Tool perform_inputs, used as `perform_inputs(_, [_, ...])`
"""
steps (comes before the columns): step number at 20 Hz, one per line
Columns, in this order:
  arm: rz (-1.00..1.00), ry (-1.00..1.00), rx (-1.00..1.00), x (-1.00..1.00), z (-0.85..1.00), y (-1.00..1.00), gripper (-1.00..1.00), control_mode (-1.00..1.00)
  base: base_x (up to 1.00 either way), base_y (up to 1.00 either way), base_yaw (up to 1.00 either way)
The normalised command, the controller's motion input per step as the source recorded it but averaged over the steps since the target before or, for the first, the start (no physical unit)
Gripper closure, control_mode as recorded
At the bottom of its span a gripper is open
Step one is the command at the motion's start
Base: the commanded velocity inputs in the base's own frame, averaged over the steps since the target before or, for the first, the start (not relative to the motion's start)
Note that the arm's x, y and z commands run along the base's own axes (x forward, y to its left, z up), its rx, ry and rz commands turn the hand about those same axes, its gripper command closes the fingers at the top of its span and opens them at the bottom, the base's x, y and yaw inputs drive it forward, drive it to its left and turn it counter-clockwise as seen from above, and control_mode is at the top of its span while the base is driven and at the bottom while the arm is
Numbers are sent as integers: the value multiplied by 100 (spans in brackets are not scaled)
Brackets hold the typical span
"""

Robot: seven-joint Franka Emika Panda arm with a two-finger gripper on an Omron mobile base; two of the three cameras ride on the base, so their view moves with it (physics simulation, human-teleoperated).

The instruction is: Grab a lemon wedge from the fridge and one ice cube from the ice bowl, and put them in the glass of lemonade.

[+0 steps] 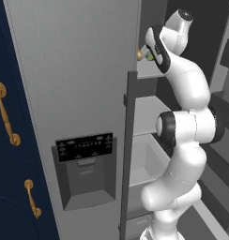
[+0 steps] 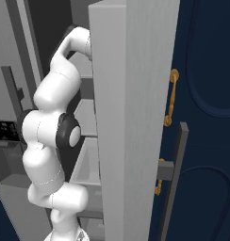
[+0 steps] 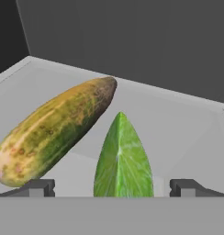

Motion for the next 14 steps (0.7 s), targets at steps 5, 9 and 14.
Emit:
perform_inputs(5, [0,0,0,44,-31,0,-100,-100,0,0,0])
perform_inputs(9, [0,4,0,2,-26,0,-100,-100,0,0,0])
perform_inputs(14, [0,2,0,-17,-7,0,-100,-100,0,0,0])
